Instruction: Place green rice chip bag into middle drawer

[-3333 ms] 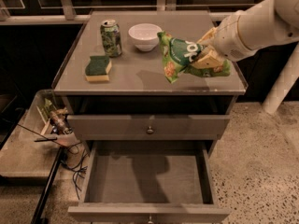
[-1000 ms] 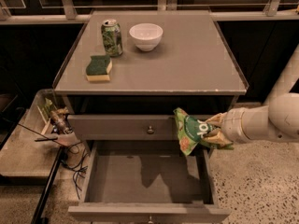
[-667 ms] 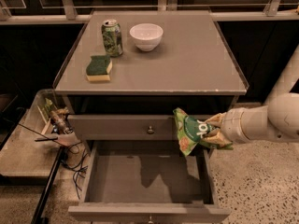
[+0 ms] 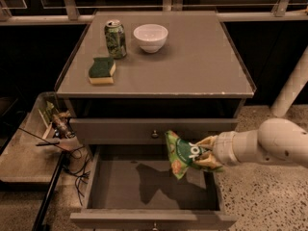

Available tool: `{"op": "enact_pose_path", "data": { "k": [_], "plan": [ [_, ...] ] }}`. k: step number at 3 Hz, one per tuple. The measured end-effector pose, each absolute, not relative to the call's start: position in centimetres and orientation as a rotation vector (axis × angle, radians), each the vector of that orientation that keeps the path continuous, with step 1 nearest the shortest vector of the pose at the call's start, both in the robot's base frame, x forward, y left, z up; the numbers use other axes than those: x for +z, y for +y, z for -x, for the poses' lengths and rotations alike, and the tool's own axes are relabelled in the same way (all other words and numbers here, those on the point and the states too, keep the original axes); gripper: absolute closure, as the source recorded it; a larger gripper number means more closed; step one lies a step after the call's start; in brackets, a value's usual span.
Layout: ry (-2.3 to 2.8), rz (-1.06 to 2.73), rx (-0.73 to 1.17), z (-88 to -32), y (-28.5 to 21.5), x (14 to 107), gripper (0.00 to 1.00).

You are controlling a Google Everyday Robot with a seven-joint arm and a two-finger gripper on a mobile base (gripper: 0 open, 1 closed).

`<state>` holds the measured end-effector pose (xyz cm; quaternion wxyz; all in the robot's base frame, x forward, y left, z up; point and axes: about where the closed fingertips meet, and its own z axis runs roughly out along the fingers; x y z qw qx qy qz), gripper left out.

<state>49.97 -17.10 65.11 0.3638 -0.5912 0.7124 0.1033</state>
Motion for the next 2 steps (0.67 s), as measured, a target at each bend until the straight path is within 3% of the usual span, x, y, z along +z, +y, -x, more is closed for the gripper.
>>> {"op": "enact_pose_path", "data": {
  "k": [2],
  "plan": [
    [1.769,1.468,0.450,-47.5,-13.1,59.1,1.00]
  ]
}}
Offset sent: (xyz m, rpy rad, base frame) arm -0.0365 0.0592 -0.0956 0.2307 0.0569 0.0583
